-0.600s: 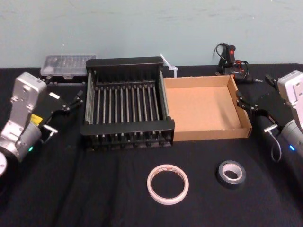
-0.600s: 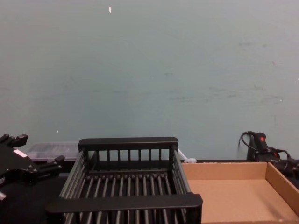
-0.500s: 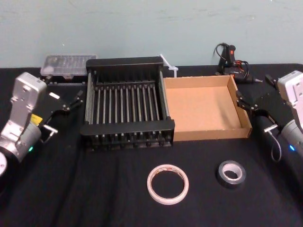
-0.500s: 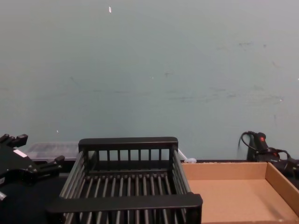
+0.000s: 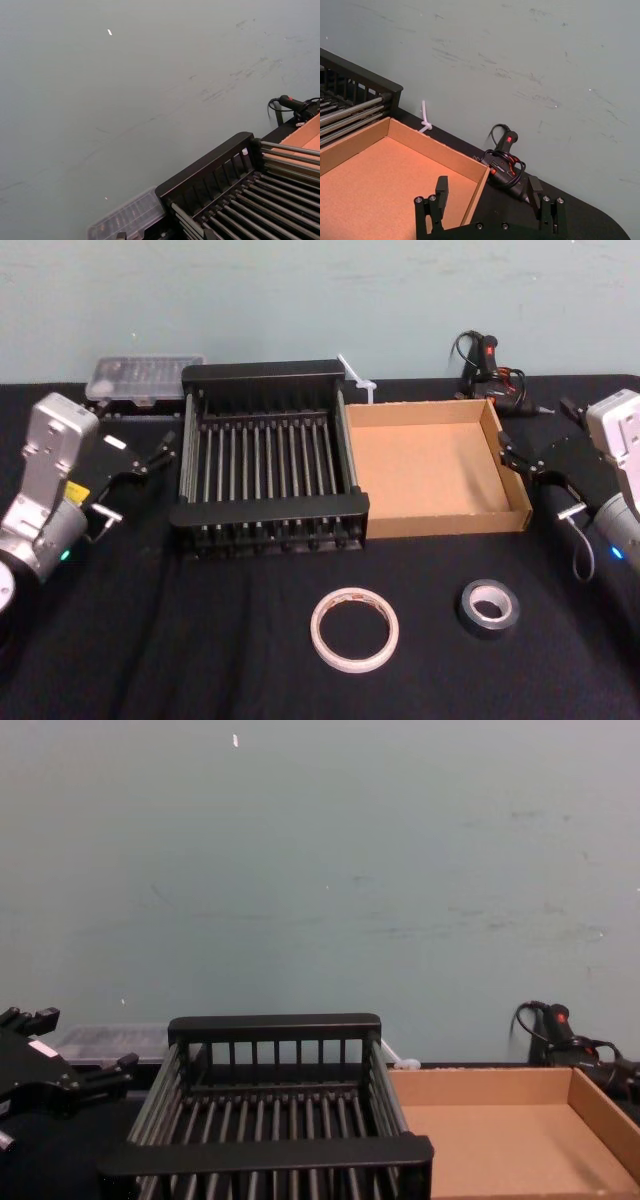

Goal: Pick up the white tape and place it into the black box , Pick up the silver tape and place it into the brown box.

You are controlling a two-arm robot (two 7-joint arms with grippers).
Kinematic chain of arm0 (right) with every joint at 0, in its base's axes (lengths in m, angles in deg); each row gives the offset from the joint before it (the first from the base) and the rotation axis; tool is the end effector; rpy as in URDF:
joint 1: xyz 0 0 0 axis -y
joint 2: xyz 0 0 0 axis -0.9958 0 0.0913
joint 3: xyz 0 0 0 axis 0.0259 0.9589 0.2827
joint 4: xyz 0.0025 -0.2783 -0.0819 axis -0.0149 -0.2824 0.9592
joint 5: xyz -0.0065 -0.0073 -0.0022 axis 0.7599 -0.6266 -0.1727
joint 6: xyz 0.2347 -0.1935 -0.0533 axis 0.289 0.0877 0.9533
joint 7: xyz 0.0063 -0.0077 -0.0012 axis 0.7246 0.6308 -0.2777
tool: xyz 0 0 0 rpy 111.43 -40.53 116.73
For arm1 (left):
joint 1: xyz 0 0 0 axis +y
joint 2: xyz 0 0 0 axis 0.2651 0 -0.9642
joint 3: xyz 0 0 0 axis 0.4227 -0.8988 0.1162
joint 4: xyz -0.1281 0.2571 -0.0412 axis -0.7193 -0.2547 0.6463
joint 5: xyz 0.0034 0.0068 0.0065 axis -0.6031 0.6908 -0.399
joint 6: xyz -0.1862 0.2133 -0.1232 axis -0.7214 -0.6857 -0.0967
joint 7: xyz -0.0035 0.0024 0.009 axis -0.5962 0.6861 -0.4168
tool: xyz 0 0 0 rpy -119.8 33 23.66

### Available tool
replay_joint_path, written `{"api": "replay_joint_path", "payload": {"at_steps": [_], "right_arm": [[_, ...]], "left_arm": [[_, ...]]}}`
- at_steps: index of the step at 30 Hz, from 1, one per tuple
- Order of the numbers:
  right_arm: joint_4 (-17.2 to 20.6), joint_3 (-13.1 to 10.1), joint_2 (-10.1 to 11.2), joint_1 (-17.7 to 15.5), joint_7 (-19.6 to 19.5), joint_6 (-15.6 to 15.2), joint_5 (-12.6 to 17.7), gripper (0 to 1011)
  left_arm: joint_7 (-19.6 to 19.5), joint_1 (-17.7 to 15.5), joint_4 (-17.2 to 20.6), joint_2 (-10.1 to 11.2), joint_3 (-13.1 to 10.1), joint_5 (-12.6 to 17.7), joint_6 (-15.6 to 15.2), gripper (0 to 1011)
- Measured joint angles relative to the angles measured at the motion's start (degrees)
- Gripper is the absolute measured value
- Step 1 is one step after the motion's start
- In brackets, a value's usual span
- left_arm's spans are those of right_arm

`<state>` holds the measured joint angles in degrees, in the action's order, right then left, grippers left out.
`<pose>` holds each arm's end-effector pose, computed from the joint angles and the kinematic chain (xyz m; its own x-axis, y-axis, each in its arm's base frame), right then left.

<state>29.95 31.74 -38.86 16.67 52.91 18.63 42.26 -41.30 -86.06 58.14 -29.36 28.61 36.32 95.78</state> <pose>0.3582 -0.0827 -0.3022 0.2923 -0.8803 0.3737 0.9553 0.2872 -0.0704 0.3580 0.0826 -0.3023 0.2924 0.8804 0.3735 -0.9552 0.2874 0.0703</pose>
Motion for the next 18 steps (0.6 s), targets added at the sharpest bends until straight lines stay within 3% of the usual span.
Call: {"api": "replay_joint_path", "payload": {"at_steps": [18], "right_arm": [[0.00, 0.00, 0.00, 0.00, 0.00, 0.00, 0.00, 1002]], "left_arm": [[0.00, 0.00, 0.00, 0.00, 0.00, 0.00, 0.00, 1001]]}}
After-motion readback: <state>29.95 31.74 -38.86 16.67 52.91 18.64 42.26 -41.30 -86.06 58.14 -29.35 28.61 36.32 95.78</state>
